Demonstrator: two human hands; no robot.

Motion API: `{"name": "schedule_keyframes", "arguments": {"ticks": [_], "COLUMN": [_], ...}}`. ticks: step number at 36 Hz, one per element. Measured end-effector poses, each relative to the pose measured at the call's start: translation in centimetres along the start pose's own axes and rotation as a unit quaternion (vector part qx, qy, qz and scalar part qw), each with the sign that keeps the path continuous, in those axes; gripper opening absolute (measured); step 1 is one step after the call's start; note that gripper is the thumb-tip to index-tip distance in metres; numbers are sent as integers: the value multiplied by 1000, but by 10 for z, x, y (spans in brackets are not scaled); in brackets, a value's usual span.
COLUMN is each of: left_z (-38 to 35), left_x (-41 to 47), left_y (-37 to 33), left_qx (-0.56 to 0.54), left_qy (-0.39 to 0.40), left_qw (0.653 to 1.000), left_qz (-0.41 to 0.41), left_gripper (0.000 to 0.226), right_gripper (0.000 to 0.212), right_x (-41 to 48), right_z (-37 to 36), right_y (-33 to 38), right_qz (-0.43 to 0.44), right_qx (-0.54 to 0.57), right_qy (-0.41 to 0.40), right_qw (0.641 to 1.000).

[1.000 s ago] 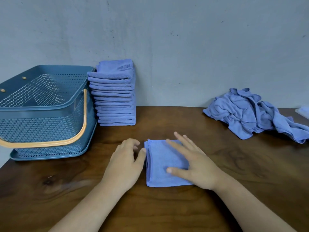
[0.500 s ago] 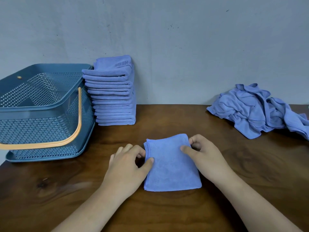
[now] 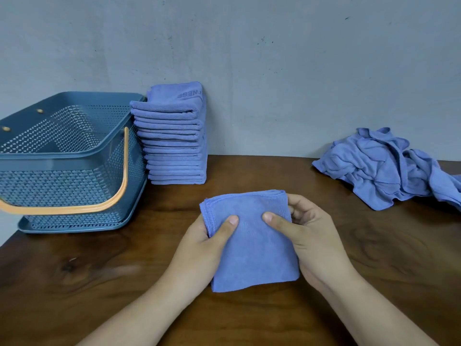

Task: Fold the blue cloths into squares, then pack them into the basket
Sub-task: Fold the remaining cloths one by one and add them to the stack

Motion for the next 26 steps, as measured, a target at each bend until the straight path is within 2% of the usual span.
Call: {"name": "schedule_keyframes", "arguments": {"ticks": [6, 9, 16, 21, 26], "left_z": [10, 18, 21, 38, 55], "left_x": [-2, 1, -2, -1, -2], "left_y": [-7, -7, -15, -25, -48], "left_qx": [21, 92, 150, 146, 113], "left_qy": [-69, -115, -126, -152, -169], "left_qw": [996, 986, 970, 964, 958], "left_qz": [-42, -71, -142, -163, -202], "left_gripper": [25, 23, 42, 33, 20], "right_gripper": [24, 19, 15, 12, 14], "right_x": [-4, -5, -8, -5, 0], "right_z": [-5, -5, -19, -43, -78], "right_y": [-6, -7, 0, 21, 57], "right_qz": [-59, -60, -4, 44, 130], "right_qx": [0, -14, -87, -127, -190], "right_qy": [37, 43, 44, 52, 78], "right_qw": [998, 997, 995, 990, 970]}}
Point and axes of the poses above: each hand's wrist, its own x-axis towards the middle knuckle, its own z-axis out of the back of the hand, y = z × x, the point moved 6 cm from there along x, towards the middle knuckle, and after that the axes turned 3 degrees about -y, right-handed, at the moved point
